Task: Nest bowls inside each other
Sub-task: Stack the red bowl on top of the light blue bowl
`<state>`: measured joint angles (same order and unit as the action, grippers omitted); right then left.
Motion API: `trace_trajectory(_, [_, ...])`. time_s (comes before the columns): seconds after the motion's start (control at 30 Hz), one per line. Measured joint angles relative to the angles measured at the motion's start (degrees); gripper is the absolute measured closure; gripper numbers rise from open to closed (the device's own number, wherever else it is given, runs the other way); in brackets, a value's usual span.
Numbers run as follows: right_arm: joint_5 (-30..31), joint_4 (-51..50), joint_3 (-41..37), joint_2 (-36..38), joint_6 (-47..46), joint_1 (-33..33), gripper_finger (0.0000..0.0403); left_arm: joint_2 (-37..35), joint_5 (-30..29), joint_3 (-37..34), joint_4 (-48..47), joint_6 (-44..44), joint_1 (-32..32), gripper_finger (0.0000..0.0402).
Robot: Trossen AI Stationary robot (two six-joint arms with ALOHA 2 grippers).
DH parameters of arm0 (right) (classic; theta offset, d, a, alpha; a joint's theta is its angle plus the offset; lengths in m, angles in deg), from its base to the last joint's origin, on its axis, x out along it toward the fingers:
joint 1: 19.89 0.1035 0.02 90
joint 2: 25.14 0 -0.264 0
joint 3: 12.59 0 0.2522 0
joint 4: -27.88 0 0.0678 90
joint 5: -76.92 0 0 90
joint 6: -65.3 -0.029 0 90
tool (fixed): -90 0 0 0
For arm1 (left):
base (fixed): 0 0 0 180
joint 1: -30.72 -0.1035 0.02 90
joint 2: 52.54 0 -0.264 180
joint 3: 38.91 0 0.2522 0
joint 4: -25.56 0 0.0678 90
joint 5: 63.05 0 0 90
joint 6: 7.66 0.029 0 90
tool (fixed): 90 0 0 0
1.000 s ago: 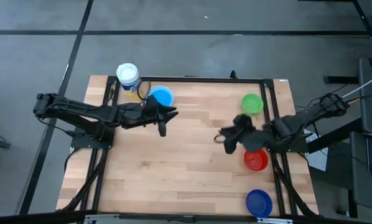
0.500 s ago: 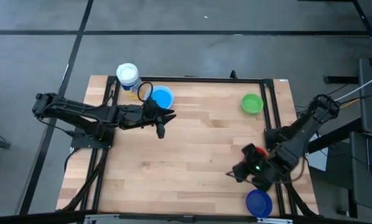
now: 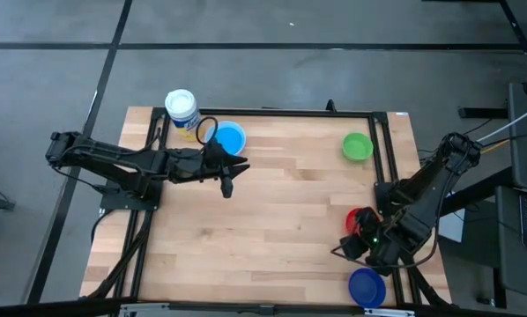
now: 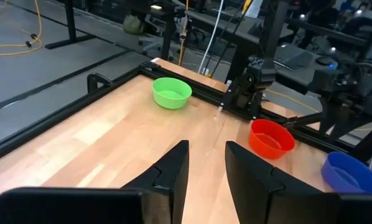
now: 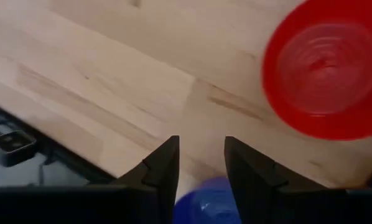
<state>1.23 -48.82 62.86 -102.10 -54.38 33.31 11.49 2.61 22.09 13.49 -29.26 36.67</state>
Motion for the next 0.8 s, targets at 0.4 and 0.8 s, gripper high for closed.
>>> trace_trajectory(0.4, [1.5, 9.53, -7.68, -1.08, -2.46, -1.34, 0.0266, 0.02, 0.26, 0.0, -1.02, 0.48, -0.09, 0.0301])
trace_trajectory(0.8, [1.24, 11.54, -12.13, -1.1, -2.53, -2.41, 0.0261, 0.02, 1.47, 0.0, -1.82, 0.09, -0.09, 0.0301])
